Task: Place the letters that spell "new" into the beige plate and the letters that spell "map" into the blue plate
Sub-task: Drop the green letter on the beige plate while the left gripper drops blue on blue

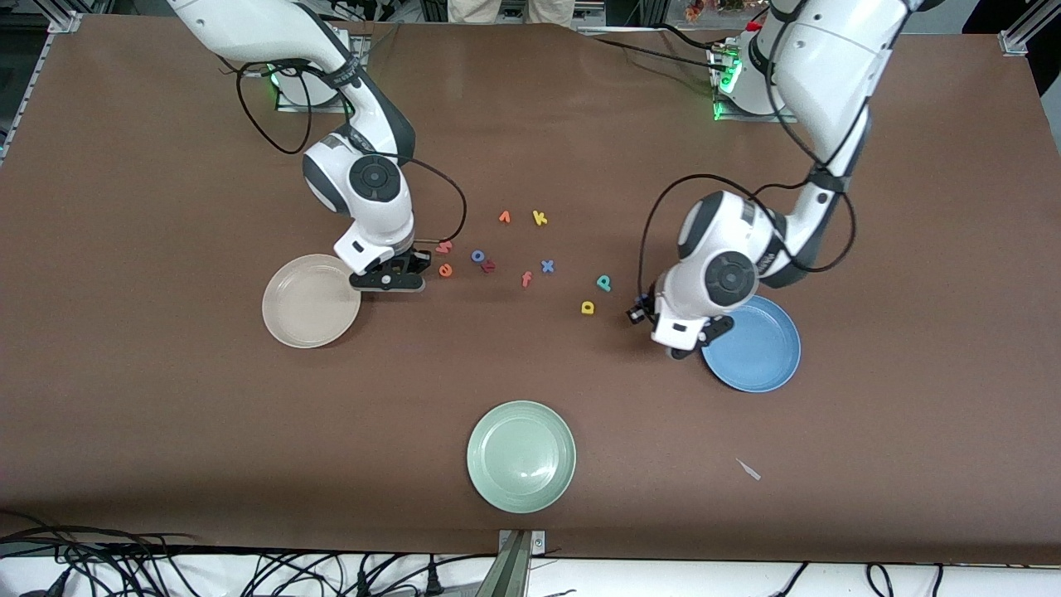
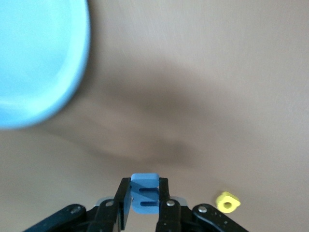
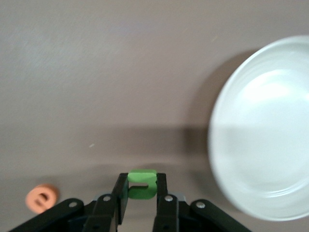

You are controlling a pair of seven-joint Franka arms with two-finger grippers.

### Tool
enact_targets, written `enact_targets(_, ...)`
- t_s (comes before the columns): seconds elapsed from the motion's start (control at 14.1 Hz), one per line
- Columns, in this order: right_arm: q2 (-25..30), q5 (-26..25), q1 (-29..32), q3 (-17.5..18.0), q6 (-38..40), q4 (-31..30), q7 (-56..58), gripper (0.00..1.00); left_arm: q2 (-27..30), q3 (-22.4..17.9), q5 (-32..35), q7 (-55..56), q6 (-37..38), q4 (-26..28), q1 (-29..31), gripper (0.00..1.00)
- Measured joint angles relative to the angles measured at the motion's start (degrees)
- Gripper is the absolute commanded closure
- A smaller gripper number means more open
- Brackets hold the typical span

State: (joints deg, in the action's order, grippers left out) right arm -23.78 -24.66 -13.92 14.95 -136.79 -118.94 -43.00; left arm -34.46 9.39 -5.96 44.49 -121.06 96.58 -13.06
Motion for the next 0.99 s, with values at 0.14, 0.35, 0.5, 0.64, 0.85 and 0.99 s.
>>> enact_targets(0.14,1.13,2.53,0.31,-2.82,1.04,0.61,8.13,0.79,0.36,-0.15,7.07,-7.09,2.37,-1.54,3.71,0.91)
enact_targets(0.35,2.09,5.09,0.74,-7.92,1.09,0.59,19.24,0.78,0.19,-0.29,12.84,-15.74,2.72,-1.87,8.02,0.9)
enact_targets(0.5,2.49,6.06,0.97,-9.45,1.14,0.3,22.55,0.59,-0.78,-0.34,12.86,-21.06,2.67,-1.93,10.09,0.5)
enact_targets(0.64,2.55,6.44,0.95,-10.43,0.92,-0.59,23.99,0.26,-2.2,-0.34,12.86,-23.62,2.41,-2.54,11.48,0.0)
enact_targets(0.85,2.56,8.4,0.89,-10.73,0.53,-1.46,24.17,0.16,-2.91,0.55,12.86,-24.73,2.38,-3.45,11.46,0.0)
enact_targets(0.99,2.73,10.66,0.71,-10.3,0.52,-1.46,24.16,0.16,-2.77,3.69,12.86,-23.73,2.76,-4.04,11.09,0.0)
